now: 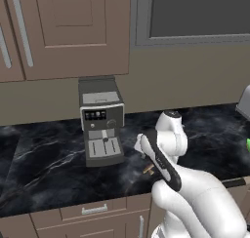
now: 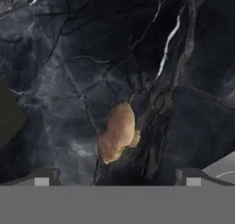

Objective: Place the mushroom and corn inside the fridge drawer. Close the drawer after placing the vegetables.

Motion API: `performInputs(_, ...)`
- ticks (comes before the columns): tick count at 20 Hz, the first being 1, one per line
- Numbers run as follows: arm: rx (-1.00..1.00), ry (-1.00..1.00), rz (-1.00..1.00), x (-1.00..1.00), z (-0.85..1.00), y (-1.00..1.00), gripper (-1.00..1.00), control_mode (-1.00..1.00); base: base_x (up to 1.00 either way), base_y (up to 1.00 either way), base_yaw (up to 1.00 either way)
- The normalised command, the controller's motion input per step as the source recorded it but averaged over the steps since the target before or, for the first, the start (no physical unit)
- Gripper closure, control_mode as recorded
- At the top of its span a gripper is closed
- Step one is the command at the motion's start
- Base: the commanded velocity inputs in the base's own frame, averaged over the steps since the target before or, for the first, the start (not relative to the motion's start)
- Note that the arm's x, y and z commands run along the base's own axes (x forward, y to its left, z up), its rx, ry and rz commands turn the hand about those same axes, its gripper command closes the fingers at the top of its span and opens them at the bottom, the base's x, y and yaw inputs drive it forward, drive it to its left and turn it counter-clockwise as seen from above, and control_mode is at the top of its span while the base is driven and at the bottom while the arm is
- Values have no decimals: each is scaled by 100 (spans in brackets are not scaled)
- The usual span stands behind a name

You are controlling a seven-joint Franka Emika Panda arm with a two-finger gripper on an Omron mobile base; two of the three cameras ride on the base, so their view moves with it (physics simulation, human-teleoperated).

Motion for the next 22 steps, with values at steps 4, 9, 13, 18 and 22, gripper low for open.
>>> performInputs(4, 0, 0, 0, 0, -76, -12, -100, -100, 0, 0, 0)
performInputs(9, 0, 0, 0, 3, -69, -3, -100, -100, 0, 0, 0)
performInputs(13, 0, -1, 0, 14, -77, 0, -100, -100, 0, 0, 0)
performInputs(18, 0, -5, 0, -11, -71, 0, -100, -100, 0, 0, 0)
performInputs(22, 0, -7, 0, -36, -63, 0, -100, -100, 0, 0, 0)
